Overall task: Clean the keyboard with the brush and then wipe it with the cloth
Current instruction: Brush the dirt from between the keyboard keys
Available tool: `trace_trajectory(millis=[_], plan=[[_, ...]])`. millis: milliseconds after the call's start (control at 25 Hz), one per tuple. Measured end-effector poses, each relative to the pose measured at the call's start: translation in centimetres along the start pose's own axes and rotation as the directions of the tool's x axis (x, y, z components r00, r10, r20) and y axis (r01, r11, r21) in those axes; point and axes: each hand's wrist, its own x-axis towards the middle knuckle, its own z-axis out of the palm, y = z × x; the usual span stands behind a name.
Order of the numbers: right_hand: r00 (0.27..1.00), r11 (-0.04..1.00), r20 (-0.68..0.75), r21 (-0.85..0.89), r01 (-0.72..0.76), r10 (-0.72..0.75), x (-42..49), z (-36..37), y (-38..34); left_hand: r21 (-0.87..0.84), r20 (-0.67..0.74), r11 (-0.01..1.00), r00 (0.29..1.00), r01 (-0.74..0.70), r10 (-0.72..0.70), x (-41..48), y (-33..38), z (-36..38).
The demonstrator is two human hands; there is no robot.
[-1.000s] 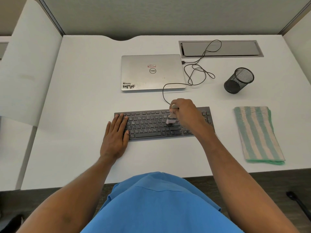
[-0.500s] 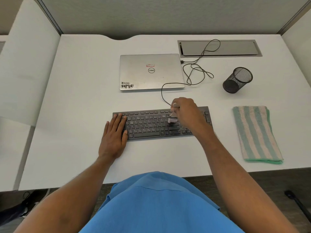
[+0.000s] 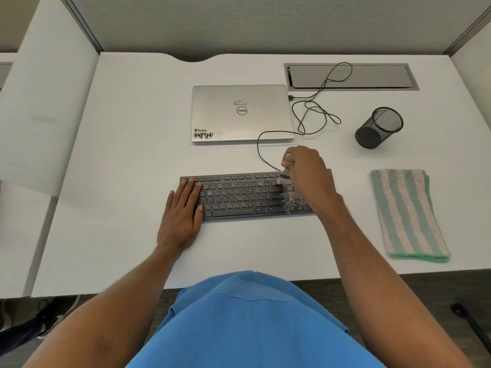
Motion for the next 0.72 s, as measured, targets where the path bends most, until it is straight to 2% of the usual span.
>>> trace_trajectory(millis=[80,240,440,560,720], plan=[[1.000,1.000,0.011,0.012,0.013,-0.013,0.3,0.4,-0.5,0.000,-0.001,1.000,1.000,-0.003,0.003,0.0,0.0,0.0],[0.993,0.992,0.075,-0.078,0.101,-0.095,1.1,1.7,-0.3,-0.008,-0.004,1.000,1.000,-0.005,0.005,-0.1,0.1,0.0],[0.997,0.984,0.073,-0.176,0.037,-0.025,1.1,0.2,1.5,0.001,0.002,1.000,1.000,0.000,0.000,0.0,0.1,0.0],[1.000,0.954,0.021,-0.301,-0.009,0.016,1.2,-0.2,1.7,0.000,0.002,1.000,1.000,0.000,0.000,-0.1,0.1,0.1],[0.990,0.978,-0.131,-0.208,0.013,-0.041,0.6,0.8,0.8,0.002,0.000,1.000,1.000,0.001,-0.001,-0.1,0.0,0.1]])
